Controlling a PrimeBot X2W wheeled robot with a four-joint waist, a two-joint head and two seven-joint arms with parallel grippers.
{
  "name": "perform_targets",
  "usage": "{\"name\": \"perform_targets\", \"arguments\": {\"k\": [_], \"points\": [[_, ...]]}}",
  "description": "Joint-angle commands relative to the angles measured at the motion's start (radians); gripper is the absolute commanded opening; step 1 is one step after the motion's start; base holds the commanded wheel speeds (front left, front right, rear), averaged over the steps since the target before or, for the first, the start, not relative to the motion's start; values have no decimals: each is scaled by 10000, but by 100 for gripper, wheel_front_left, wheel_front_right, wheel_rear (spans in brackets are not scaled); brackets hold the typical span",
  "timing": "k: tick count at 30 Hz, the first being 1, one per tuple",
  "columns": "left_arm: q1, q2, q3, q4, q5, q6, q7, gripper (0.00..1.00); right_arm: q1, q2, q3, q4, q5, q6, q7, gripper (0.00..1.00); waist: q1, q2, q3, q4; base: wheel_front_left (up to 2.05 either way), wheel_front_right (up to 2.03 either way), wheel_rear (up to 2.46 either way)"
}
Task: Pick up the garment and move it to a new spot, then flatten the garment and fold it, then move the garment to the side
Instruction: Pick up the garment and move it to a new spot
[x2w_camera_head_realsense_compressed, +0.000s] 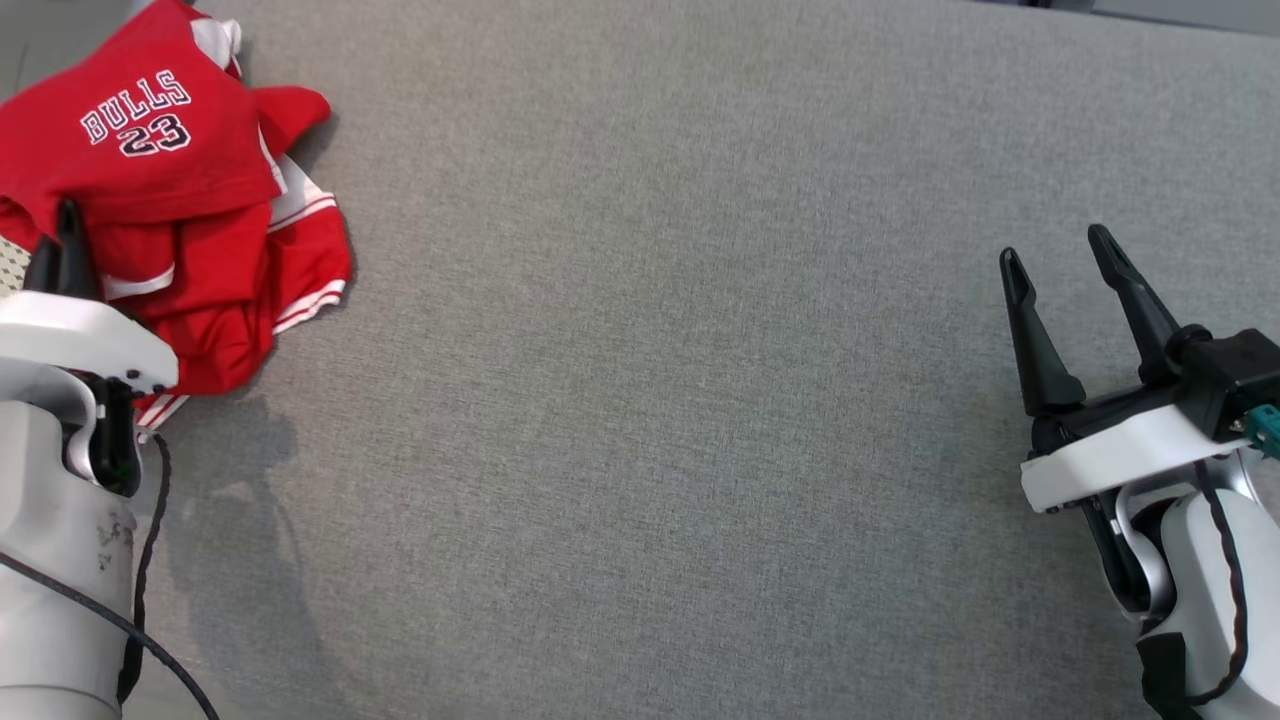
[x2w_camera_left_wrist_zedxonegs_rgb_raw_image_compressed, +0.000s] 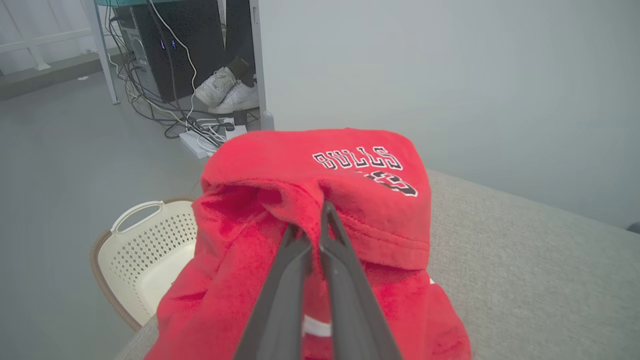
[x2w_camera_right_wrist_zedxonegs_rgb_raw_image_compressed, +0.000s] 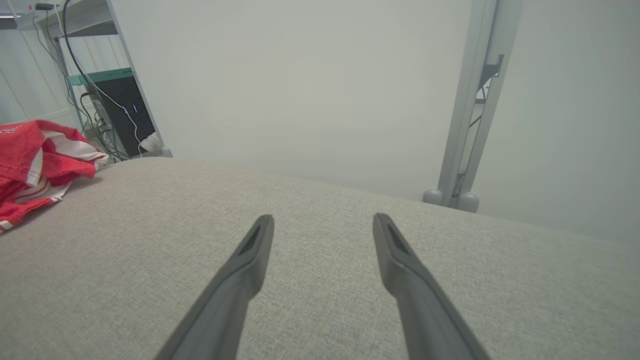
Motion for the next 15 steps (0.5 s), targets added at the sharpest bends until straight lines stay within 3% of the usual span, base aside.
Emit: {"name": "perform_targets", "arguments": {"k": [1, 11, 15], "points": [[194, 98, 47, -410, 128, 115, -53, 0, 148, 10, -78, 52, 12, 15, -113, 100, 0, 0, -358, 31, 0, 0, 0], [1737, 186, -16, -3057, 708, 404, -41, 0, 880, 296, -389, 341, 50, 15, -326, 100, 0, 0, -1838, 59, 0, 0, 0], [2846, 51, -141, -4359, 910, 714, 41, 0, 1248, 419, -543, 323, 71, 15, -366, 100, 0, 0, -2336, 1, 0, 0, 0]]}}
